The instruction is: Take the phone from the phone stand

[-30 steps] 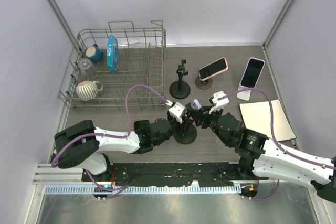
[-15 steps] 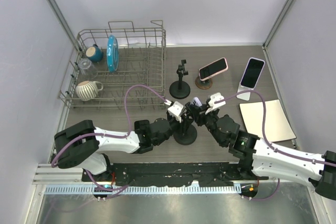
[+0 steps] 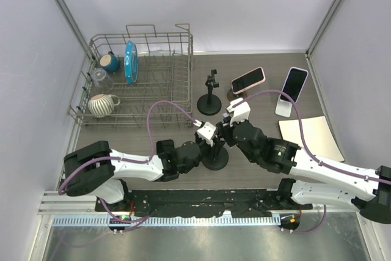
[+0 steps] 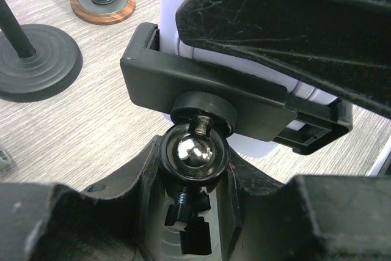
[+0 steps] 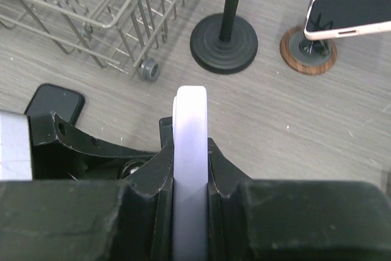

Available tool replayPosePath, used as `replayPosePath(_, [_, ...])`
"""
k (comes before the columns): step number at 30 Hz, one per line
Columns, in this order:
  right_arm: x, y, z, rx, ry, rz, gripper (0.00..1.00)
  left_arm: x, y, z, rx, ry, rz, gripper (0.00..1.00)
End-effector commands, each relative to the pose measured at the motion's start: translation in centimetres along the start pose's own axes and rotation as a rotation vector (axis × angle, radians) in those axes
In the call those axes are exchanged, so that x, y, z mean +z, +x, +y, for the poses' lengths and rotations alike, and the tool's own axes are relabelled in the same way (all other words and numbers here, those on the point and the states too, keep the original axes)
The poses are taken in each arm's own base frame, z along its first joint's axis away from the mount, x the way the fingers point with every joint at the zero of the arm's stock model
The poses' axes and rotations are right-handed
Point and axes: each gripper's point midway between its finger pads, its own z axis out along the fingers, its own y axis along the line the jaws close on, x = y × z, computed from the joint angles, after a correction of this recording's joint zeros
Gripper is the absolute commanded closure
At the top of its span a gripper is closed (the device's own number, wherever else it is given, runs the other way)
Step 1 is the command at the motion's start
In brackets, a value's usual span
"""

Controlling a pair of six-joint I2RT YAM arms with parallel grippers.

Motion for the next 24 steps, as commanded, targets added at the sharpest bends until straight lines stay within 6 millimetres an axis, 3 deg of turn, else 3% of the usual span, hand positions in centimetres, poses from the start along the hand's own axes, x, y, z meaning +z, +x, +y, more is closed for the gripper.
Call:
replayPosePath(1, [-2.0, 3.1, -0.8, -0.034, 0.058, 0.193, 0.99, 0.2, -2.4, 2.2, -0.011, -0.135, -0.071, 1.0])
replayPosePath(11, [-4.3, 7.5, -0.8, -0.032, 0.04, 0.407, 0.99, -0.6, -1.6, 6.8, -0.025, -0.365, -0.052, 1.0])
replayPosePath(14, [-4.5, 8.2, -0.6, -0.025, 0.037, 0.431, 0.99, -0.5, -1.4, 6.8, -0.037, -0.363, -0.047, 1.0])
replayPosePath(19, [-4.2, 6.2, -4.0, 0.003, 0.243, 0.323, 0.99, -0.8, -1.1, 6.8, -0.079, -0.36, -0.052, 1.0])
replayPosePath(24, [-4.2, 5.5, -5.9, 0.002, 0.383, 0.282, 0.99, -1.2, -0.7, 6.4, -0.098, -0.348, -0.048, 1.0])
